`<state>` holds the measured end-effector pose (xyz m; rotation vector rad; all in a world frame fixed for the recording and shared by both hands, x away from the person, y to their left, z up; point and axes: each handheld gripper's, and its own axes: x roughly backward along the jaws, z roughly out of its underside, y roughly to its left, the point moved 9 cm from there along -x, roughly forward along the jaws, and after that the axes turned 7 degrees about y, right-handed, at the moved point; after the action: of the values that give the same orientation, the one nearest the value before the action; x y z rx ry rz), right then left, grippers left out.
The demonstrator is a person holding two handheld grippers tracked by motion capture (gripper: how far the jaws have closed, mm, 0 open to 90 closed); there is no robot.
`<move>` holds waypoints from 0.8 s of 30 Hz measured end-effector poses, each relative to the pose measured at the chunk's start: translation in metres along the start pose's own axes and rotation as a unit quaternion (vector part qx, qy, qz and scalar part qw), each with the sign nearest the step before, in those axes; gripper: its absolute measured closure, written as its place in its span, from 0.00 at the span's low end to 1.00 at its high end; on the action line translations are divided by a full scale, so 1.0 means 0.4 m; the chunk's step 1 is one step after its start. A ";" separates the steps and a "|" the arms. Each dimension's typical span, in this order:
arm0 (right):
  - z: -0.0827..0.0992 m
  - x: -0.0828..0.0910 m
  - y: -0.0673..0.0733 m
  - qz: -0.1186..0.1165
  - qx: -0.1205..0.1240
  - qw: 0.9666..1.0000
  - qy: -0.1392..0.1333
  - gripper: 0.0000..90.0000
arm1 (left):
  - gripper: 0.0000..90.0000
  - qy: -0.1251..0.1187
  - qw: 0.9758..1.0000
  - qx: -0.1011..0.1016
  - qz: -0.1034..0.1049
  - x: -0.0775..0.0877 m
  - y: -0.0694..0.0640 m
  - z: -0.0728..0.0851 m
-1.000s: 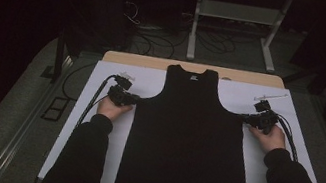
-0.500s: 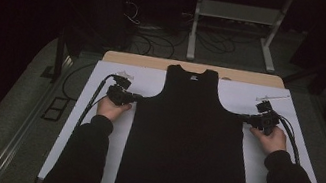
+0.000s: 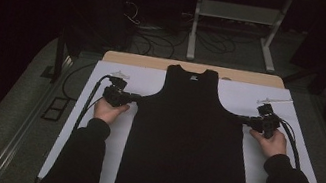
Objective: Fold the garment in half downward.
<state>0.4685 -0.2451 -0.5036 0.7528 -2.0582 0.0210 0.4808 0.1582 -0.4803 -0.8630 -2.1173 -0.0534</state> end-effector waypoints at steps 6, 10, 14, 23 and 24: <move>0.005 0.013 0.009 -0.008 -0.001 1.000 -0.012 0.93 | 0.97 -0.005 1.000 0.006 0.007 0.009 -0.006 0.011; 0.008 0.022 0.011 -0.010 -0.002 1.000 -0.015 0.93 | 0.97 -0.009 1.000 -0.003 0.008 0.017 -0.015 0.012; 0.009 0.029 0.019 -0.014 -0.002 1.000 -0.019 0.93 | 0.97 -0.019 1.000 -0.009 0.011 0.032 -0.022 0.009; 0.011 0.049 0.038 -0.026 -0.004 0.999 -0.033 0.93 | 0.97 -0.034 0.999 -0.004 0.024 0.051 -0.033 0.019; 0.010 0.053 0.042 -0.027 -0.004 0.999 -0.034 0.93 | 0.97 -0.035 0.999 -0.004 0.025 0.052 -0.034 0.021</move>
<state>0.4485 -0.2433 -0.4854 0.8144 -2.1004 -0.0443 0.4582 0.1621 -0.4677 -0.9345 -2.1611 -0.0062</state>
